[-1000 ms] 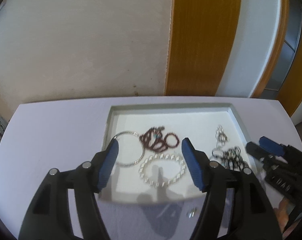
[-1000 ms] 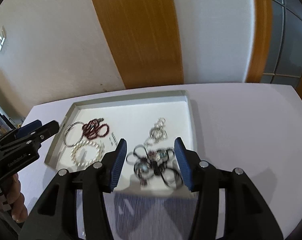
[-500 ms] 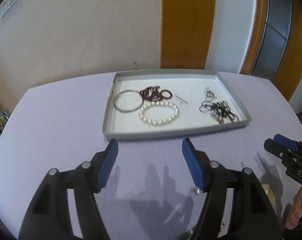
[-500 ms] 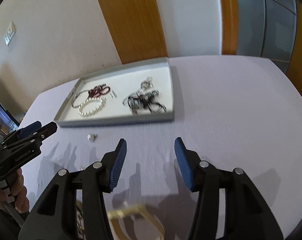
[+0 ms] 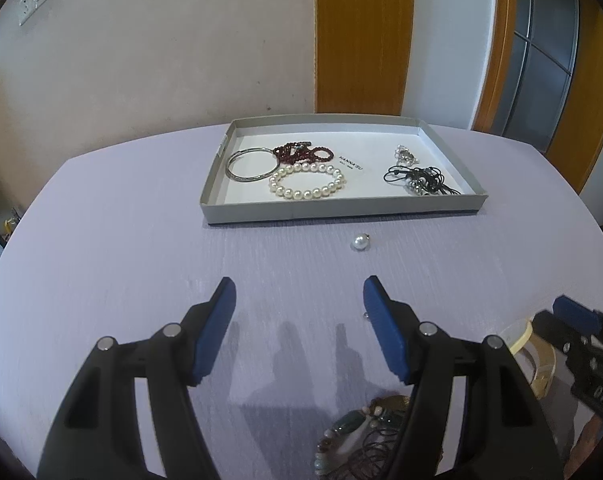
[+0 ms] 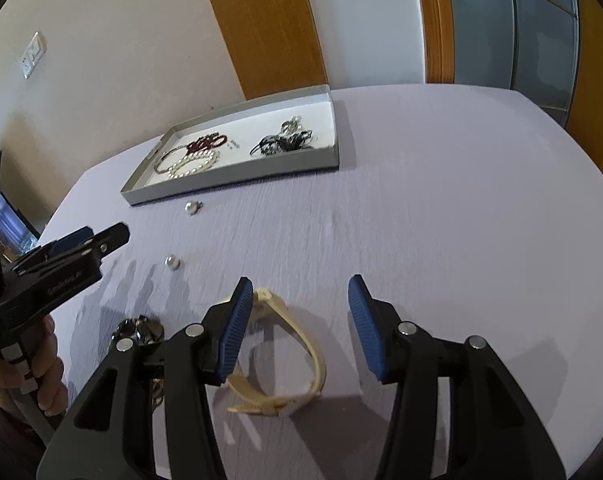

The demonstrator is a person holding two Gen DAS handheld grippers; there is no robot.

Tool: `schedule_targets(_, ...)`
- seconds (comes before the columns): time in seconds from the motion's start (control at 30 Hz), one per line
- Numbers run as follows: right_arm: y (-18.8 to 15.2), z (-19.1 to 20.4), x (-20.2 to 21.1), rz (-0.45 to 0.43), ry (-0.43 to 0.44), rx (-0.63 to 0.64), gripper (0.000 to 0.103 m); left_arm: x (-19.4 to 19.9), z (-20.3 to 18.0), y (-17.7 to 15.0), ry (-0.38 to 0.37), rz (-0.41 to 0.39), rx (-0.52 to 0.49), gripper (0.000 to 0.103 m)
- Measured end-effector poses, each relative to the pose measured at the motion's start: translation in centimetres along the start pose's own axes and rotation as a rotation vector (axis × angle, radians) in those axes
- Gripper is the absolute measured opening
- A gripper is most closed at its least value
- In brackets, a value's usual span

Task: Organize jewelry
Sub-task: 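Close the right tool on the cream watch strap while the left tool moves to the pearl earring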

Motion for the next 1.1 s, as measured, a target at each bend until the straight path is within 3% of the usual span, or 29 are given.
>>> schedule_targets(0.5, -1.2, 0.0, -0.1, 0.012, 0.026, 0.012, 0.050, -1.9, -0.1, 0.5, 0.037, 0.017, 0.026, 0.066)
schedule_targets(0.97, -2.3, 0.5, -1.8, 0.045, 0.027, 0.040, 0.033, -3.8, -0.9, 0.6, 0.045, 0.040, 0.033, 0.066)
schedule_targets(1.1, -2.4, 0.3, -2.1, 0.046, 0.013, 0.037, 0.021, -3.9, -0.9, 0.6, 0.045, 0.042, 0.034, 0.065)
Point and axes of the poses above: each gripper's, at about its wrist camera, not at the fingertips, and x roughly against the way its jaws point, z to its left, y to its top, the point moved 10 cm from there along -x, roughly the way its jaws point, and after that the axes turned 14 degrees about -y, right-handed, at the moved point
